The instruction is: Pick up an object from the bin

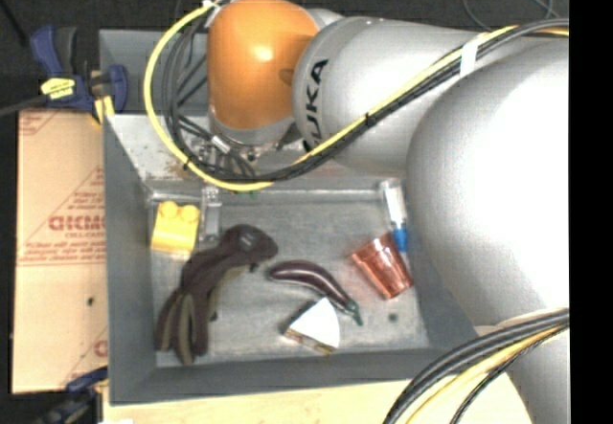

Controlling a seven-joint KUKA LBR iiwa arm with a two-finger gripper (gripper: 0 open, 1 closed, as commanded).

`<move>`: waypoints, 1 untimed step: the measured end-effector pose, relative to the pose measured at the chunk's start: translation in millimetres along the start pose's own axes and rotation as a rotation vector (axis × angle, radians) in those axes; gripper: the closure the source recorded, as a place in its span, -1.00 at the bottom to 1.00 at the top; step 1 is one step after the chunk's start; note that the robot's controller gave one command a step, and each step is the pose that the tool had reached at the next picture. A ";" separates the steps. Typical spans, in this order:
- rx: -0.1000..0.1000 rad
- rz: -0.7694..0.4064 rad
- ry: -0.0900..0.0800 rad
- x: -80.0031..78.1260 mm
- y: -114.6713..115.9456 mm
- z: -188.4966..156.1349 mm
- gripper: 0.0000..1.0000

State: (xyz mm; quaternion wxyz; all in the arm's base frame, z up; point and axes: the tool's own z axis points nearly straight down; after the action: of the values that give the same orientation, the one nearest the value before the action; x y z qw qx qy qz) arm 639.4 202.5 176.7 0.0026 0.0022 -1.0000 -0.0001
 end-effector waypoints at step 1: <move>-0.001 0.003 -0.008 -1.6 -0.7 -5.4 -1.00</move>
Offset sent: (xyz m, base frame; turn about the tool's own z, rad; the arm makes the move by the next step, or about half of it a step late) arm -0.0253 -0.0187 -0.0707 -0.0902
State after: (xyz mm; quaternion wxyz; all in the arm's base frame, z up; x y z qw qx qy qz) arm 641.1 201.8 182.1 -0.0012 0.0009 -1.0000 -0.0008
